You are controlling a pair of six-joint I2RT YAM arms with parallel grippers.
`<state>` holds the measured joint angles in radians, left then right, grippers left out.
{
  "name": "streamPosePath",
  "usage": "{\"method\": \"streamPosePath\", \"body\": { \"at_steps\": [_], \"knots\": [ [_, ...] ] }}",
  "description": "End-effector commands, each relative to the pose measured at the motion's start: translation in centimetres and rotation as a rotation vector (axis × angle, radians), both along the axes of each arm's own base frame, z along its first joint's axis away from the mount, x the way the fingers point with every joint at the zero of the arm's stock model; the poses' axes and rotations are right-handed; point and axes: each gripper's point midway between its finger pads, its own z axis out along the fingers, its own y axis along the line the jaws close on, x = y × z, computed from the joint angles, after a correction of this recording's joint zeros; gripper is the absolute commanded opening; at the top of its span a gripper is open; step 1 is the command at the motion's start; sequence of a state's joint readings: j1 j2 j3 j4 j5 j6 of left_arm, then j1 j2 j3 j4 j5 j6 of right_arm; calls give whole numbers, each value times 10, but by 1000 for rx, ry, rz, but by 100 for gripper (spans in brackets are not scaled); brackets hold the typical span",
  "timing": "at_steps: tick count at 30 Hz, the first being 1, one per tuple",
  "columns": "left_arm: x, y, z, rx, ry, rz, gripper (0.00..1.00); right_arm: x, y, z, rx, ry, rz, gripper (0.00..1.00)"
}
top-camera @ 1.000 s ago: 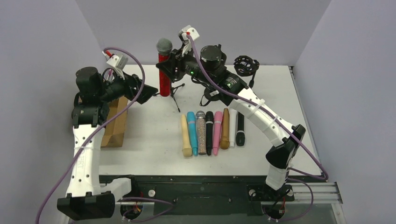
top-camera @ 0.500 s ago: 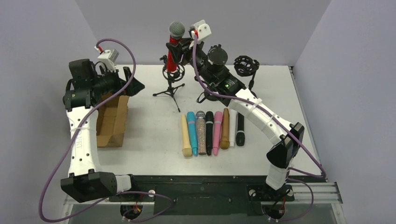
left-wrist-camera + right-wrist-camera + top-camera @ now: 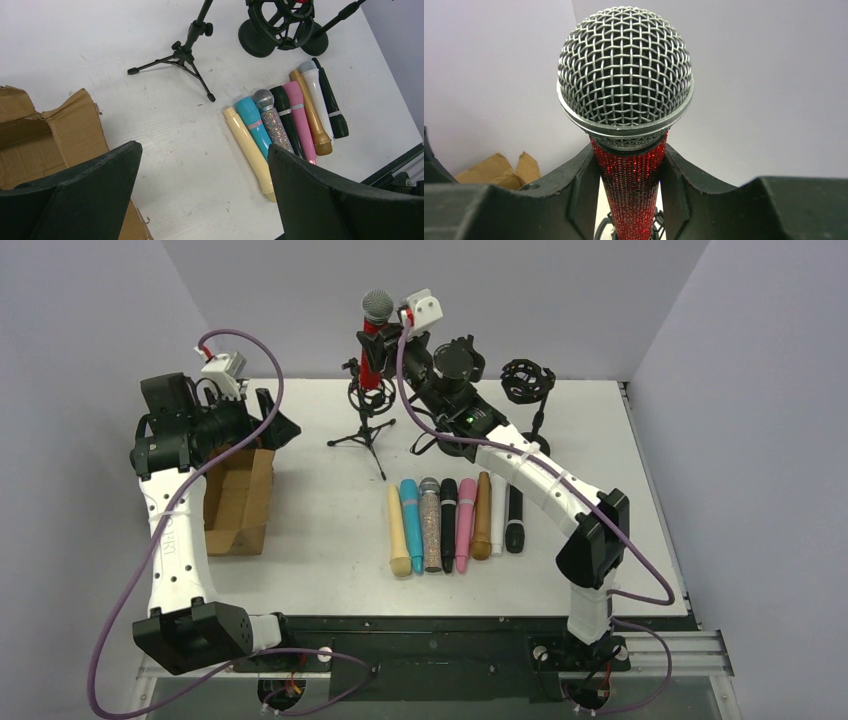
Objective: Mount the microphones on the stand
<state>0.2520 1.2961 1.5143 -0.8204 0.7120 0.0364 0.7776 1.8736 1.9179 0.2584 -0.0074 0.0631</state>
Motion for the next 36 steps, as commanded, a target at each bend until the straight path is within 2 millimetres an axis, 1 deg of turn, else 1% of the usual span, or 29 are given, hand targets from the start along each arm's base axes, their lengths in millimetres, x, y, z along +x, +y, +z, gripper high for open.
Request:
{"method": "streamPosePath", "body": {
  "at_steps": [1, 4, 7, 14, 19, 20, 23, 26, 29, 36],
  "knots": [
    [-4, 2, 4, 2, -26, -5, 96, -3, -9, 35, 77, -69, -9, 0],
    [-5, 4, 0, 2, -20, 5, 96, -1, -11, 25, 67, -54, -23, 0],
    [-5, 7, 0, 5, -32, 14, 96, 2, -14, 17, 58, -45, -44, 0],
    [-2, 9, -1, -8, -39, 15, 96, 8, -17, 7, 19, -37, -66, 0],
    [1, 10, -3, -10, -12, -31, 96, 4, -24, 4, 34, -30, -71, 0],
    [1, 11, -5, -13, 13, -37, 96, 3, -25, 1, 35, -25, -71, 0],
    [2, 18, -12, -6, 42, -29, 96, -2, -29, 4, 47, -26, -68, 0],
    [3, 17, -18, -15, 33, -31, 96, -2, -30, 1, 39, -22, -71, 0],
    [3, 14, -18, -35, 4, -31, 96, 0, -29, -3, 24, -18, -74, 0],
    [4, 10, -13, -52, -19, -53, 96, 12, -18, -12, -19, -18, -79, 0]
  ]
}}
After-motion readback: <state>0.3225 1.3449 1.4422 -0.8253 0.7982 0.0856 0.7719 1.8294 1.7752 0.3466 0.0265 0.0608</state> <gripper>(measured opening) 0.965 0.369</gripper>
